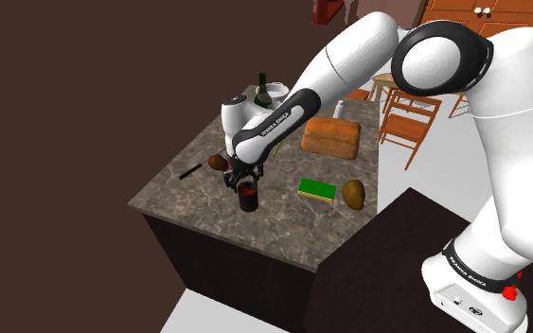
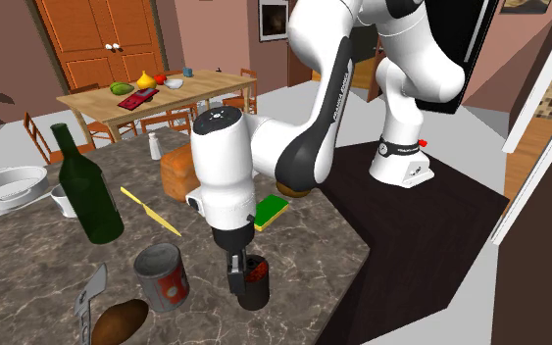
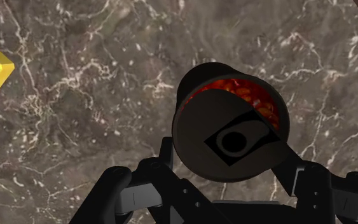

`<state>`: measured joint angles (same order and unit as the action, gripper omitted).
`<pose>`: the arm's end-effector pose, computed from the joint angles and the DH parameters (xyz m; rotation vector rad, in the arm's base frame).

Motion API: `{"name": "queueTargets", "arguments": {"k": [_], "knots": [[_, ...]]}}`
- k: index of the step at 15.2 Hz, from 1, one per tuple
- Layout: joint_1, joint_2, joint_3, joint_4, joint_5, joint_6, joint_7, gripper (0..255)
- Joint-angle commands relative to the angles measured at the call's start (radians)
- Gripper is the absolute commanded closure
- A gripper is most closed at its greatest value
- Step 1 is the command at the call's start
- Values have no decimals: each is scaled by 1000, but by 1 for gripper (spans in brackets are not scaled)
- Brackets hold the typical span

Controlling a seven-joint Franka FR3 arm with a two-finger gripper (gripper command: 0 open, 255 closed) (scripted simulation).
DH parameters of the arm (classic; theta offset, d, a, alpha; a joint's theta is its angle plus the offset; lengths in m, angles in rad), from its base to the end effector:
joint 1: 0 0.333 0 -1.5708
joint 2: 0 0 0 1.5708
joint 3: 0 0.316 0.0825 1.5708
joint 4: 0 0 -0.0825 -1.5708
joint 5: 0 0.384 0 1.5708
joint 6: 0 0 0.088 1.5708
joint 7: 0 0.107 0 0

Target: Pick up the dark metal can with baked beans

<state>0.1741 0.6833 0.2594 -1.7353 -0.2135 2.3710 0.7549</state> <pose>0.6106 0.2637 0.1942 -3.1185 0.3452 0.0374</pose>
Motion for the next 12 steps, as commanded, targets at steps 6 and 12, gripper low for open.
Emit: {"name": "queueTargets", "arguments": {"k": [6,12], "knots": [[-8,-44,11,-3,13,-43,-7,255],[-17,-97,24,-1,30,-97,-16,255]]}}
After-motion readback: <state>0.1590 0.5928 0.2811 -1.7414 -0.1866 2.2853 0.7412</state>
